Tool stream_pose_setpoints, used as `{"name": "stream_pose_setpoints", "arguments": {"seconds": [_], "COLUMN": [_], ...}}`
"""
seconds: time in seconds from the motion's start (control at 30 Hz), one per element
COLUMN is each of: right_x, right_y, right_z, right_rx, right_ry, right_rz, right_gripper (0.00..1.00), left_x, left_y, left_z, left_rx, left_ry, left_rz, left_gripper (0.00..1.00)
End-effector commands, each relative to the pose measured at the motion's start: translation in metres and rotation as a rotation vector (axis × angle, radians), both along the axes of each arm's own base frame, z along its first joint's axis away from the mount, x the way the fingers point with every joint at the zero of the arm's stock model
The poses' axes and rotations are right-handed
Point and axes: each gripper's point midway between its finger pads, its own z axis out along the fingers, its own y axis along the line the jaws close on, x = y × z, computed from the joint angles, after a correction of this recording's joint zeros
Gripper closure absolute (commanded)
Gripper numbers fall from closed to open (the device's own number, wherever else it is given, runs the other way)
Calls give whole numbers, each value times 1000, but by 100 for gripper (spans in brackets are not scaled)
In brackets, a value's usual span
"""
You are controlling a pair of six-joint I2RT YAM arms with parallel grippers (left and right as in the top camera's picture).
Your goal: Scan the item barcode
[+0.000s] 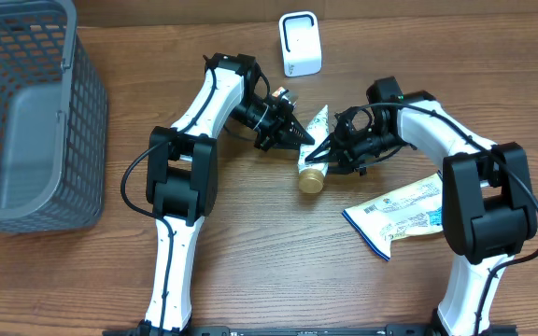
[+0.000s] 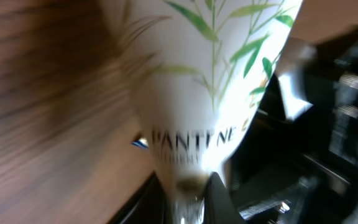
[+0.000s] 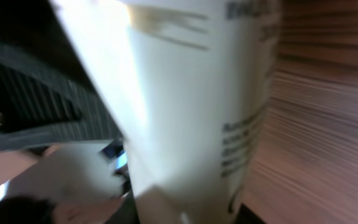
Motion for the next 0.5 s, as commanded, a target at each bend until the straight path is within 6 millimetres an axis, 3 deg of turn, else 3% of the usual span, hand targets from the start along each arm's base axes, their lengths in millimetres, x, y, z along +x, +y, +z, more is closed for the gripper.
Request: {"name": "stream_pose_setpoints", "arguments": {"seconds": [0.0, 0.23, 0.33, 0.47], "right_x": [31, 51, 45, 33], "right_y": [-48, -117, -121, -105], "right_z": [-10, 30, 31, 11], "right_rx": [-423, -1017, -1163, -1234], "right_ry": [-134, -268, -293, -298], "right_rz": [-17, -7, 15, 32], "right_gripper": [96, 96, 94, 93], "left_x": [9, 23, 29, 30], "left_y": [34, 81, 94, 103], "left_z": [-18, -7, 5, 12], "left_rx": [197, 341, 385, 442], "left_ry": [-27, -44, -68, -90], "left_rz": [9, 43, 51, 41], "left_gripper": [93, 95, 94, 90]}}
